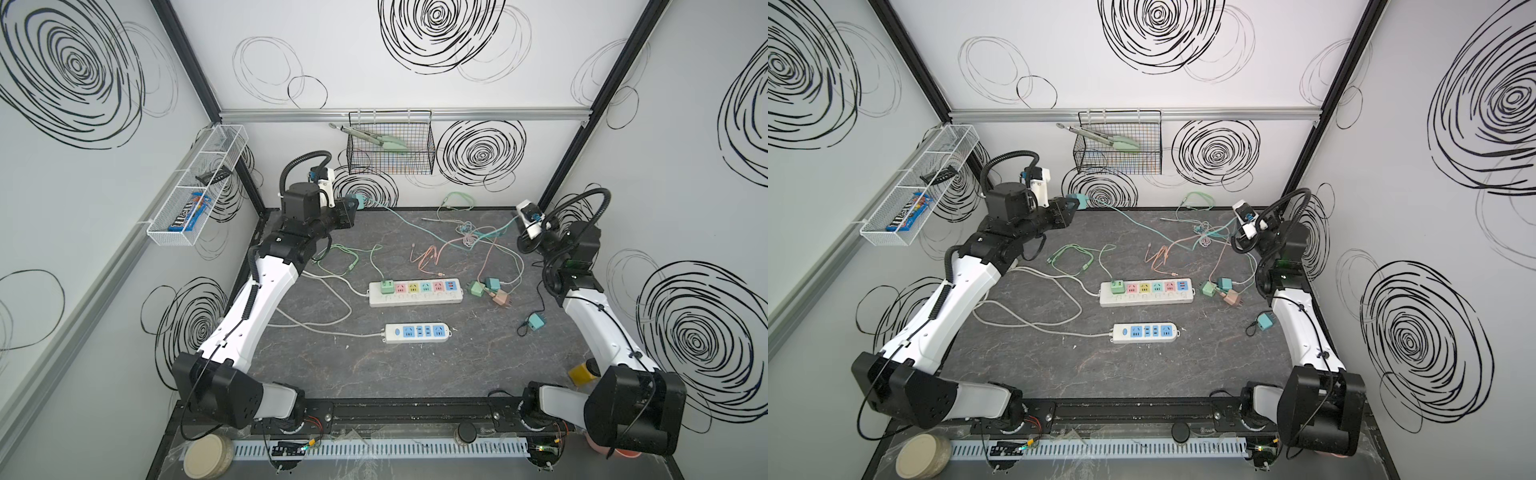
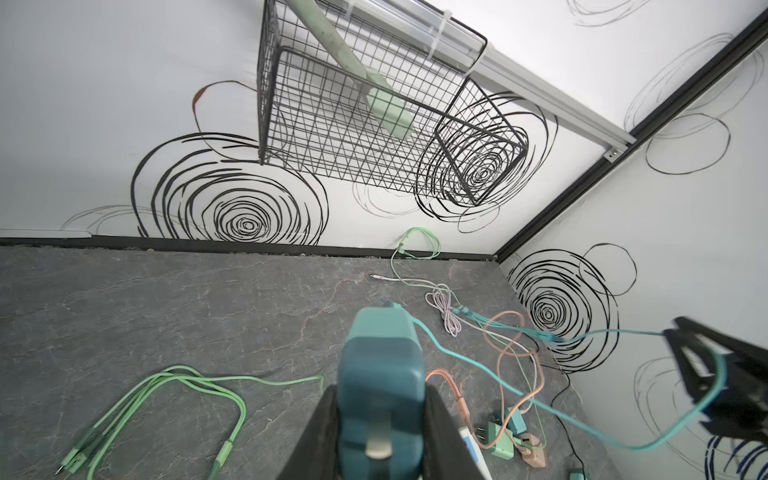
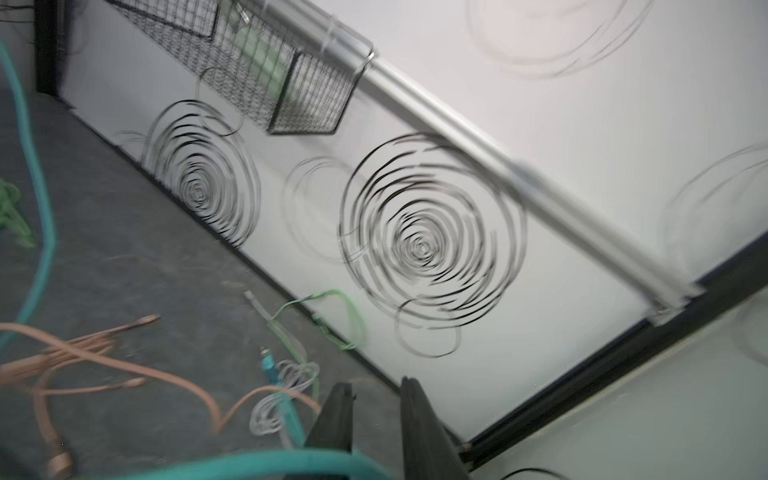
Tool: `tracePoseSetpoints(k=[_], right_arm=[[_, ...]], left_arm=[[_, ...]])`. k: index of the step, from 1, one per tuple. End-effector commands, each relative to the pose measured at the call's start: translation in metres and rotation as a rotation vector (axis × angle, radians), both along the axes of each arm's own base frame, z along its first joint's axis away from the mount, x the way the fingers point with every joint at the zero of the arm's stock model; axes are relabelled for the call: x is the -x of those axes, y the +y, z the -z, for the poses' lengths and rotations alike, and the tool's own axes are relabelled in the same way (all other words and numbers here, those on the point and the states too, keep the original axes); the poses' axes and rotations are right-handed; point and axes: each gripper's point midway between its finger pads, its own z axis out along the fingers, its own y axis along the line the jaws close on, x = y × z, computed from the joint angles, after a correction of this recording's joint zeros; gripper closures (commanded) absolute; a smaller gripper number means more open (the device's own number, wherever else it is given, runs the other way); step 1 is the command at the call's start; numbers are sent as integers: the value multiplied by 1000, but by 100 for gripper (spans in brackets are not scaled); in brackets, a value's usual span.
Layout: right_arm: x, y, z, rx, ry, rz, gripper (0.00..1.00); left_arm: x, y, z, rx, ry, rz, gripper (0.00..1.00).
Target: Insert the plug
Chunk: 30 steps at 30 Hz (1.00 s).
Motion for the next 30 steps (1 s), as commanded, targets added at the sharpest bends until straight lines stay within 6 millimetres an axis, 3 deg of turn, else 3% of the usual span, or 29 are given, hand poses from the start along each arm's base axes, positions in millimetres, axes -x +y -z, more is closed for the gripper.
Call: tracePoseSetpoints(k=[1,7,10,13,17,23,30], right_arm=[[26,34,58,3,294,-217,46],[48,73,35,-78,337,-479,20],[39,85,31,-92,283,-461,10],[22,93,46,-60,263,-365,5],[14,114,96,41,391,-357,5],[3,126,169,196,566,-371,9],[-14,153,217,314,737,-474,16]], left_arm=[[-8,-3,-27,-5,-79,15,100],[-6,-24,-34,-10,-98,76,100],[-3,-31,-45,-21,-124,101,100],[-1,-30,-58,-26,-148,99,100],[4,-30,-77,-22,-187,109,100],[17,-30,-98,-13,-229,128,100],[24,-27,-101,-9,-231,128,100]])
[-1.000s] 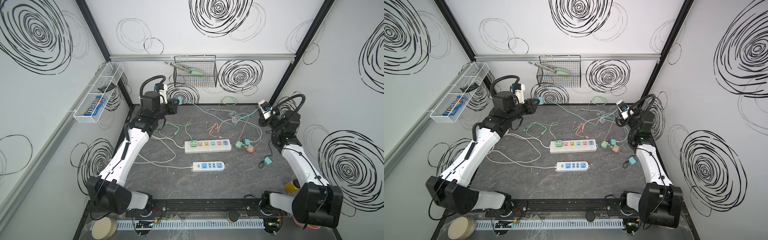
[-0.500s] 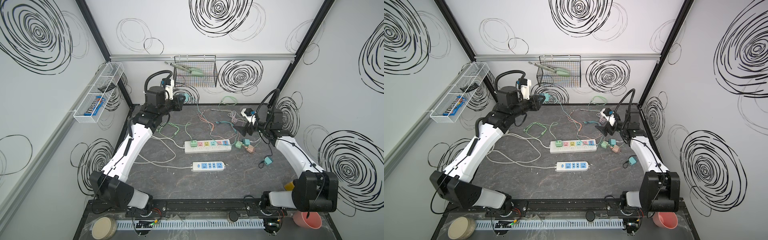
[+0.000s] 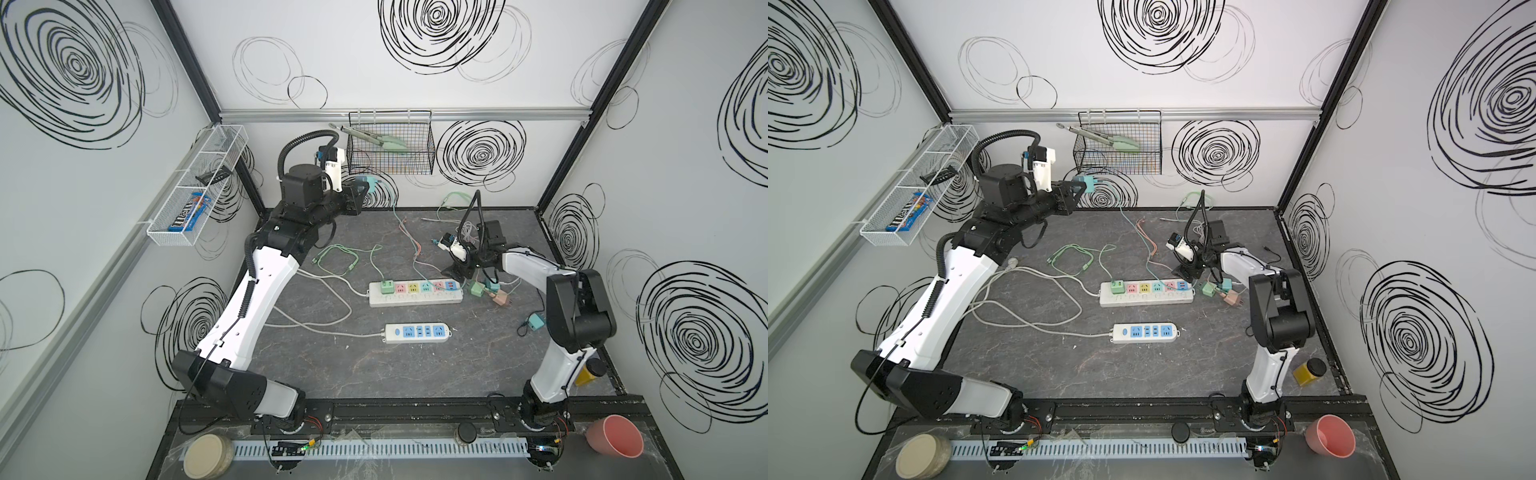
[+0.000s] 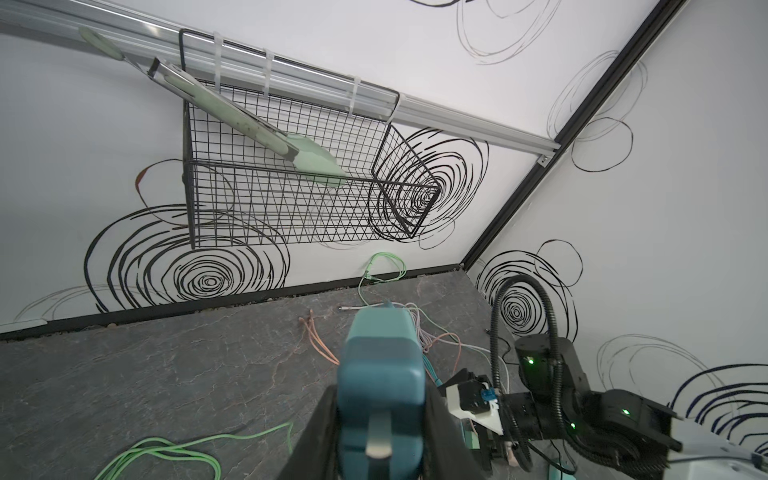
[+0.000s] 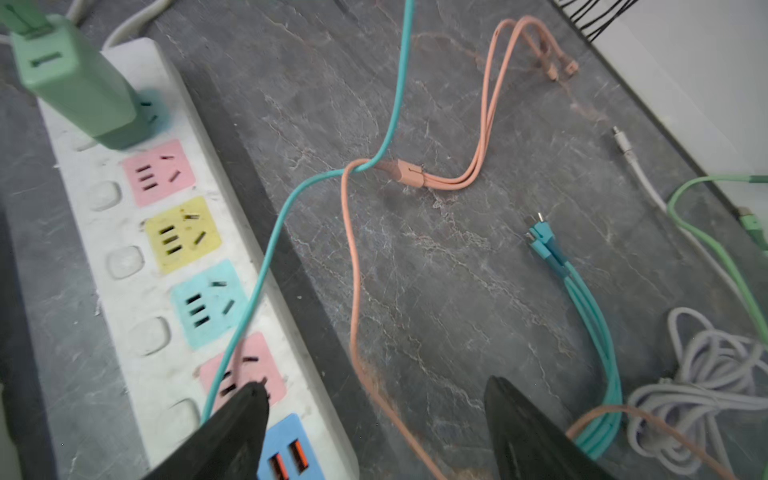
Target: Insert the plug
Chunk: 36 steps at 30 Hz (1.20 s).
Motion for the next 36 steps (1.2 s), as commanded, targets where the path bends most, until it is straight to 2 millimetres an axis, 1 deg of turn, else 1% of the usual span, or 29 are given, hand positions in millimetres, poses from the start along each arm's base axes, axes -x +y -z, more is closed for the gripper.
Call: tracePoseSetpoints(k=[1,3,5,6,8,9,10,11,12,13,14,15,16,17,18,19,20,22,24,25,27,28,30,31,32,33,36], right_arm=[[6,13,17,93,63,-108,17],[9,21,31,136,108,-158,17],[5,27,42,185,135,-176,18],[1,28,48,220,144,-170,20],[-9,30,61,281,138,-155,28],[-14,29,68,315,133,-144,39],[-19,30,72,337,126,-129,55],[-22,32,70,340,120,-115,70],[-25,35,59,320,107,-104,86],[-27,38,42,280,83,-94,93],[-28,40,23,234,52,-92,96],[-27,39,-5,172,3,-90,98],[-27,34,-33,109,-49,-76,99],[-27,24,-57,55,-91,-52,99],[-30,9,-85,-9,-145,-5,99],[-35,-14,-112,-70,-199,63,99],[-39,-37,-132,-121,-244,121,100],[-42,-96,-179,-239,-364,273,100],[-40,-153,-212,-340,-482,409,100],[-37,-182,-224,-385,-525,490,100],[-35,-232,-241,-445,-563,644,100],[-35,-258,-244,-464,-569,740,100],[-34,-297,-246,-496,-570,889,100],[-32,-309,-245,-519,-559,929,100],[-30,-314,-244,-539,-547,927,100],[-29,-312,-241,-552,-538,895,100],[-30,-291,-228,-570,-490,796,100]], left_arm=[[14,3,-38,23,-105,13,100],[14,4,-38,21,-104,13,100],[14,4,-37,16,-99,11,100],[14,5,-36,15,-95,9,100],[13,6,-34,12,-93,3,100],[13,8,-33,9,-94,-7,100],[12,11,-32,5,-91,-21,100],[11,16,-31,0,-92,-44,100],[8,27,-30,-8,-87,-93,100],[3,42,-27,-16,-80,-152,100],[0,56,-23,-15,-72,-201,100],[-4,74,-20,-2,-60,-251,100],[-6,92,-17,15,-53,-292,100],[-6,106,-16,26,-50,-327,100],[-4,122,-16,29,-55,-371,100],[-3,134,-16,18,-58,-412,100],[-1,141,-16,3,-61,-441,100],[-1,150,-13,-28,-54,-475,100],[-3,153,-8,-41,-42,-492,100],[-4,154,-5,-41,-36,-499,100],[-6,155,0,-35,-30,-508,100],[-7,156,2,-32,-29,-514,100],[-9,155,4,-29,-24,-511,100],[-10,153,5,-26,-21,-499,100],[-11,148,5,-23,-20,-478,100],[-11,142,5,-22,-20,-454,100],[-12,114,3,-37,-33,-373,100]])
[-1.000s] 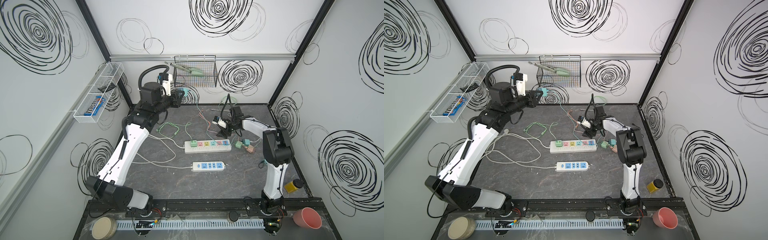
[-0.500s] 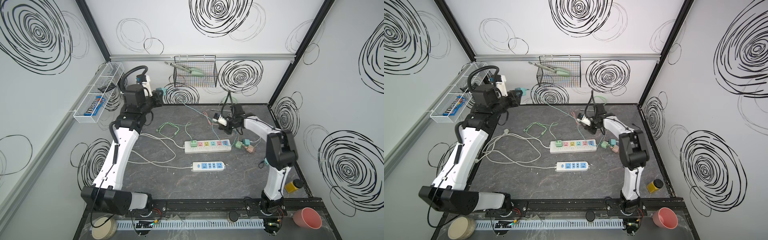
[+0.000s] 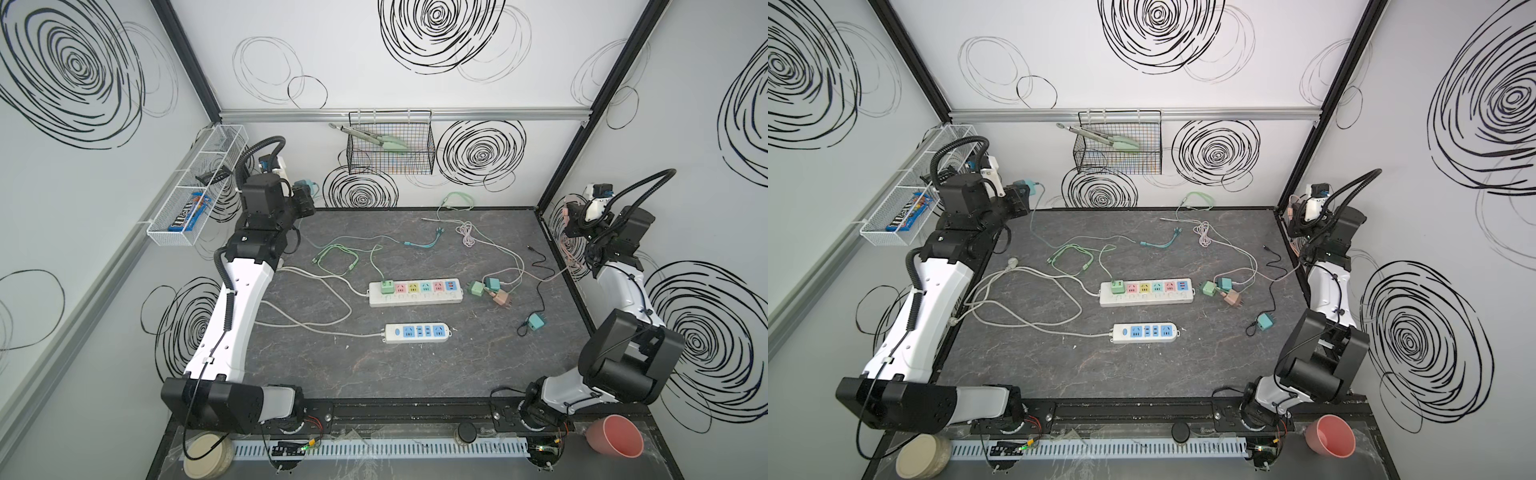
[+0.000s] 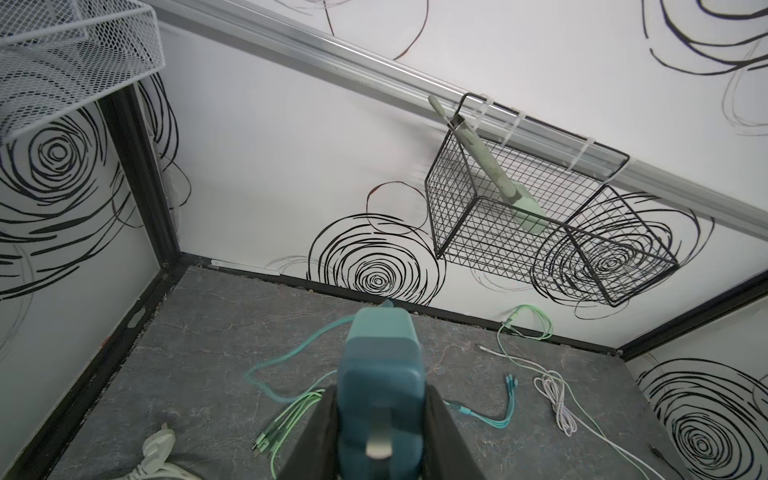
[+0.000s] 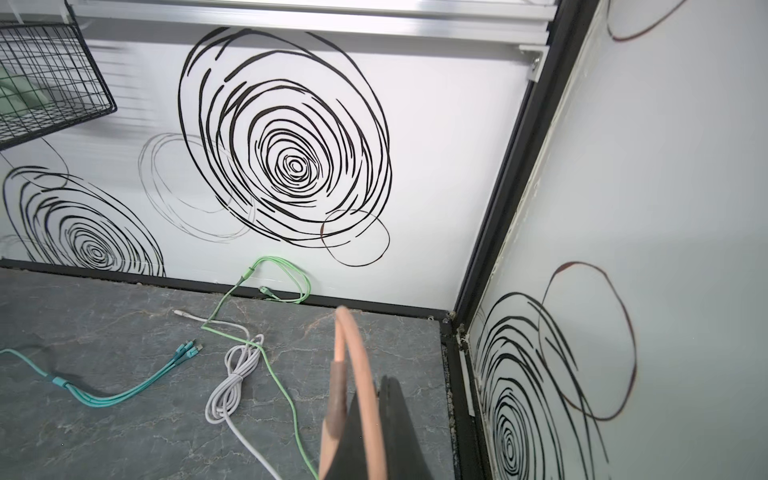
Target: Insert the plug
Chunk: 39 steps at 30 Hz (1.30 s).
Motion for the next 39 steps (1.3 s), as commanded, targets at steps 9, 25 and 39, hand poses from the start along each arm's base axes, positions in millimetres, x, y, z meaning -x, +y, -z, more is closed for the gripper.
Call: tracePoseSetpoints(k=[9,25,39], right_arm=[[-34,60,58,-6,205,-26,50],[8,299,27,-53,9,-710,3],[-10,437,65,-4,-127,-920,3]], left_arm=[[-6,-111,-47,-105,-134,324,100],[53,-214,-189,-23,-480,691,100],[129,-221,-231,129,-579,888,100]])
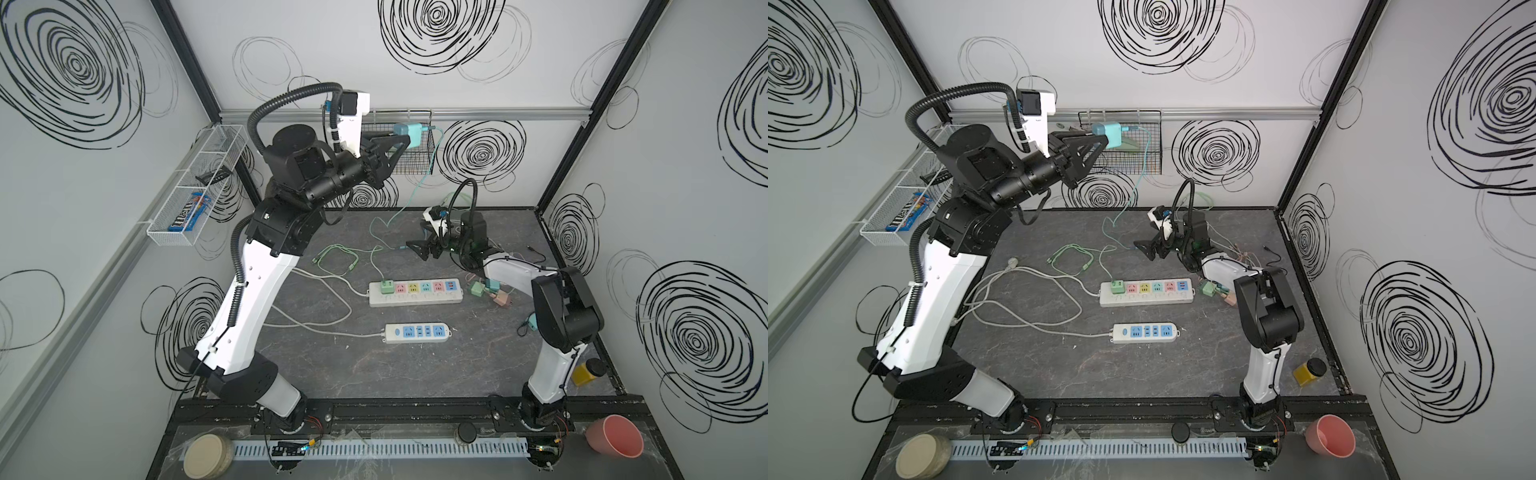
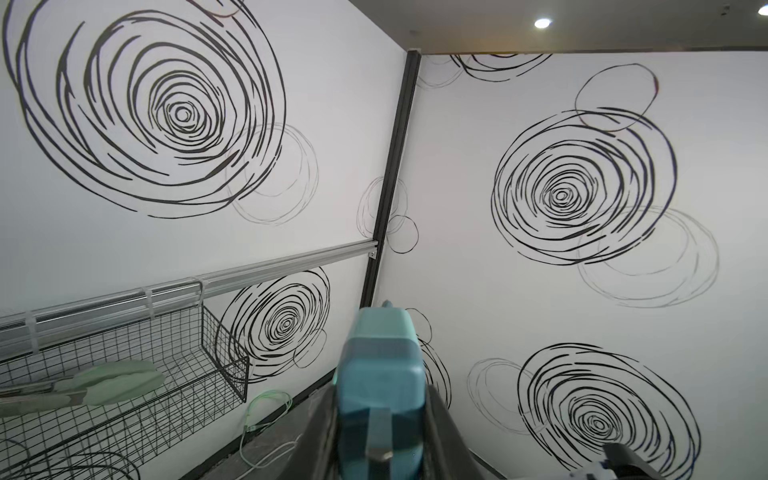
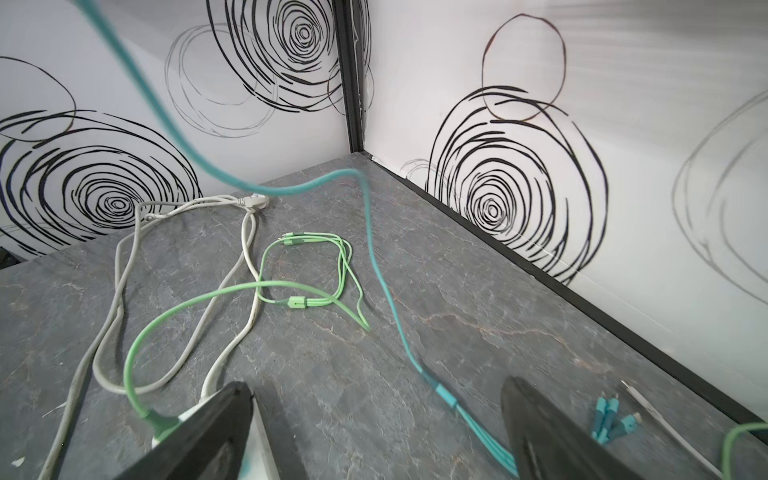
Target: Insert the plug
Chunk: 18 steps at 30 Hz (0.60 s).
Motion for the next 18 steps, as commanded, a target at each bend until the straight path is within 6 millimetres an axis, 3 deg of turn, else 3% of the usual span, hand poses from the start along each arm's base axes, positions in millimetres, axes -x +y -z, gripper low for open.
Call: tracePoseSetpoints(k=[1,4,6,9,12,14,18], right_arm=[[-6,20,-44,-84,-201,-67,3],[9,45,-42,-113,-243,-205,2],[5,54,-40,-101,-236,-186,2],[-8,44,-37,-91,-211,-63,2],[-19,10,-35,-75,-167,110,3],[-33,-28,-31,-74,-100,268,3],[-57,-91,-37,-140,-18,397,3]], left_arm=[[33,5,-30,70,-78,82,100],[38,7,-32,76,-83,88,100],[35,9,-30,73,-79,72,100],[22,11,-18,65,-48,48,100],[2,8,2,53,-7,27,100],[-21,6,15,48,21,-10,100],[-74,1,16,59,2,-89,100]])
